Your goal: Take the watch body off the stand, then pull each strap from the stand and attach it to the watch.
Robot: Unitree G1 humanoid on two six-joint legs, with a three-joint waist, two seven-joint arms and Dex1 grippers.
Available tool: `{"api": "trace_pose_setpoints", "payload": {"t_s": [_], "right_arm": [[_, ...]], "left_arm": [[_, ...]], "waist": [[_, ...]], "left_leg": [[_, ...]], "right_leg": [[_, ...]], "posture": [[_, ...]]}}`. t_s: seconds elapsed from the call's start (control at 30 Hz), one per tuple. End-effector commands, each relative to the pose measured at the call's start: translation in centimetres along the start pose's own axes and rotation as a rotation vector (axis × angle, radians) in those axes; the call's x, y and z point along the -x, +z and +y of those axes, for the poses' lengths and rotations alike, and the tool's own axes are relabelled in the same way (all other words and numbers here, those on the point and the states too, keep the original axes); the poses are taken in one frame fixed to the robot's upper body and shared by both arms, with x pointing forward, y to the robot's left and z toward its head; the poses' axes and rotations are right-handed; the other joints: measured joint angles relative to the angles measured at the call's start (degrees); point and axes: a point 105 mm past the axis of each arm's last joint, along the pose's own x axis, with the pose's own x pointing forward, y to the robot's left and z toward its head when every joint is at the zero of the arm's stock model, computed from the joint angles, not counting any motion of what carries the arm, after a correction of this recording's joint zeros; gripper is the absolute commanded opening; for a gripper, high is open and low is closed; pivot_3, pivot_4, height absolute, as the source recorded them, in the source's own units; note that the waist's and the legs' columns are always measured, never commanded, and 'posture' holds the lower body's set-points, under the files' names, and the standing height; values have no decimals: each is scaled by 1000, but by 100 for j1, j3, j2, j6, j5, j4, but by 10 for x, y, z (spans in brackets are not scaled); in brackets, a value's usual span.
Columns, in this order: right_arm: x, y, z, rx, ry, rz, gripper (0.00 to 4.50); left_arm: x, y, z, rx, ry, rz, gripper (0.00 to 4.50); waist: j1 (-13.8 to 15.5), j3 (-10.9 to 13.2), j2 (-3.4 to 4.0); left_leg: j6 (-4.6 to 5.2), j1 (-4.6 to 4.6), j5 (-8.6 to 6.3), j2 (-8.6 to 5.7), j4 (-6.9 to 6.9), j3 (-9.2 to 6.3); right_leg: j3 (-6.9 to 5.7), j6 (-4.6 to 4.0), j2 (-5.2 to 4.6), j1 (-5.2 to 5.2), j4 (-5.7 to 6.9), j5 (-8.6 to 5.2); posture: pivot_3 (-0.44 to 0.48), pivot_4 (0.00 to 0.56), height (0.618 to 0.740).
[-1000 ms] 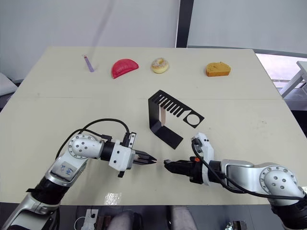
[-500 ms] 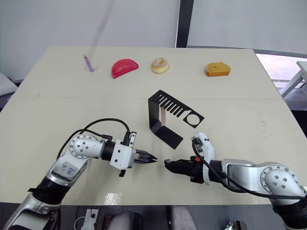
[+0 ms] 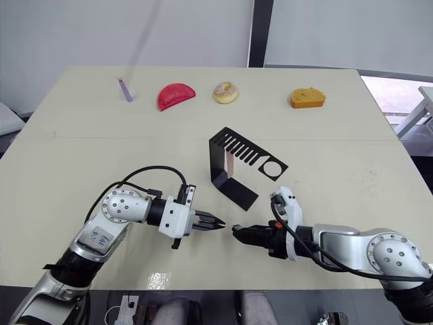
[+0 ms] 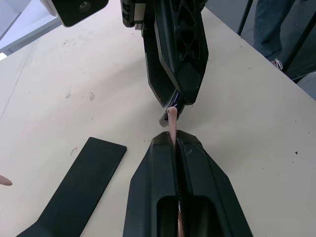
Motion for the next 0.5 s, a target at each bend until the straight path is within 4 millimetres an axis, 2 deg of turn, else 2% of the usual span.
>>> {"api": "trace_pose_setpoints", "payload": {"t_s": [0.03,0.5], "right_arm": [[1,2,10,16,50,-12,1601],[4,4,6,19,36,-19,1601]], "left_arm": [[-1,6,3,-29,9,-14,0],[6,2,1,-19,1,6,0]], "waist": [[2,0,0],[2,0,0]], "left_leg": [[0,0,0,0,0,0],[0,0,0,0,0,0]], "right_leg": [[0,0,0,0,0,0],[0,0,0,0,0,0]], "posture": [[0,150,737],[0,150,737]]}}
